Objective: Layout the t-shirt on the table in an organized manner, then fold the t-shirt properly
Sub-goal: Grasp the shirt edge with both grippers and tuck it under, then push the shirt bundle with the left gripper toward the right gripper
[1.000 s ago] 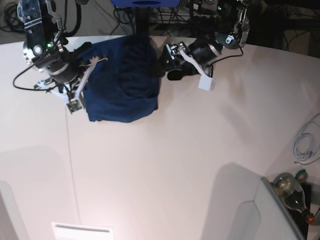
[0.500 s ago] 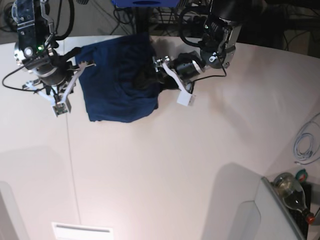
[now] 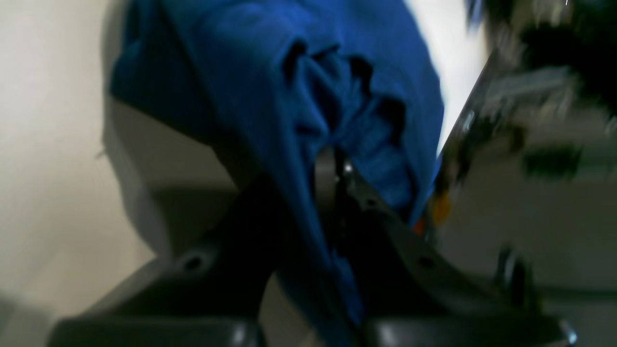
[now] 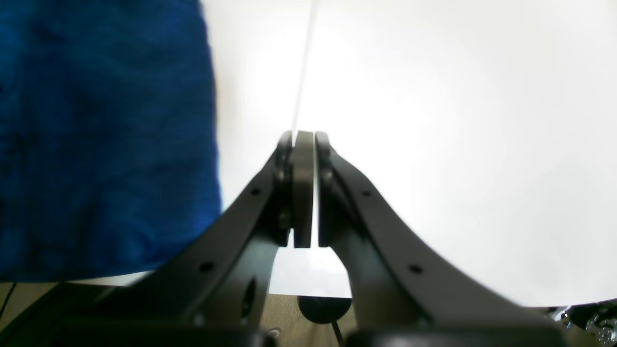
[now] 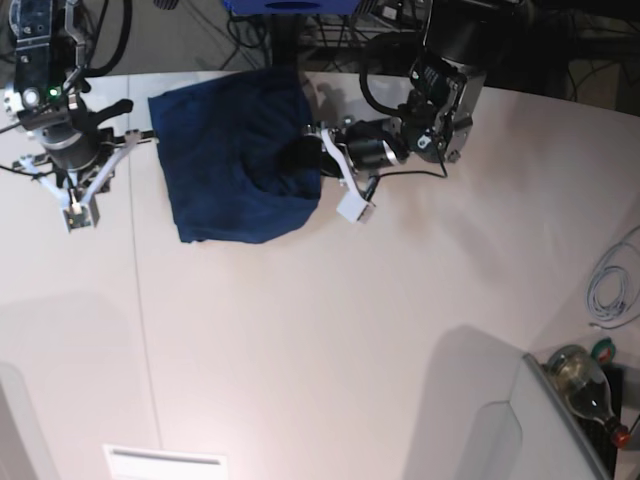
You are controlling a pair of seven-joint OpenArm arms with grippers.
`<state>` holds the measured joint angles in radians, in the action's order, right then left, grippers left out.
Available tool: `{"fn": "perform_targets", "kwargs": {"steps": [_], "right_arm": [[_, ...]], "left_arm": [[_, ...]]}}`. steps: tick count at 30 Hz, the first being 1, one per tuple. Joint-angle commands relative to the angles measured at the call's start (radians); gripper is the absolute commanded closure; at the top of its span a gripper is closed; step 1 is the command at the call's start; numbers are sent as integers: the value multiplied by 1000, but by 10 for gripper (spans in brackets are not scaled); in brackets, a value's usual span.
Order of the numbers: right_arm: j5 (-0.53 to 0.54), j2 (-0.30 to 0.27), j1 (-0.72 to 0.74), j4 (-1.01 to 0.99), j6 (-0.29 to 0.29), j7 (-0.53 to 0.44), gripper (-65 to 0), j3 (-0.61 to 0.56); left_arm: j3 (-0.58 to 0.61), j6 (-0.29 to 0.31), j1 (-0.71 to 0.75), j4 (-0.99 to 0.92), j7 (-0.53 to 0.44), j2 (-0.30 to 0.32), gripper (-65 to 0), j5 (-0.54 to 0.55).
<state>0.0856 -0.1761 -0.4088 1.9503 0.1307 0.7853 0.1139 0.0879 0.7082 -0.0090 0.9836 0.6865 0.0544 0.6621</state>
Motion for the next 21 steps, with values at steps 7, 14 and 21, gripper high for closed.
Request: {"fn": "perform_targets", "kwargs": {"steps": [7,14,21], "right_arm": [[1,-3,15,-18,-1,-19,-9,5],[0,97,64,-96,-3,-19,-8,91],[0,138,77,-118,-3,-17,-8,168]], "left_arm": [[166,-37,-138,122,121,152,0,-3],[566,-81,-365,117,118,267,0,-3],[824,-95,-521,116,115,232,0,-267]]}}
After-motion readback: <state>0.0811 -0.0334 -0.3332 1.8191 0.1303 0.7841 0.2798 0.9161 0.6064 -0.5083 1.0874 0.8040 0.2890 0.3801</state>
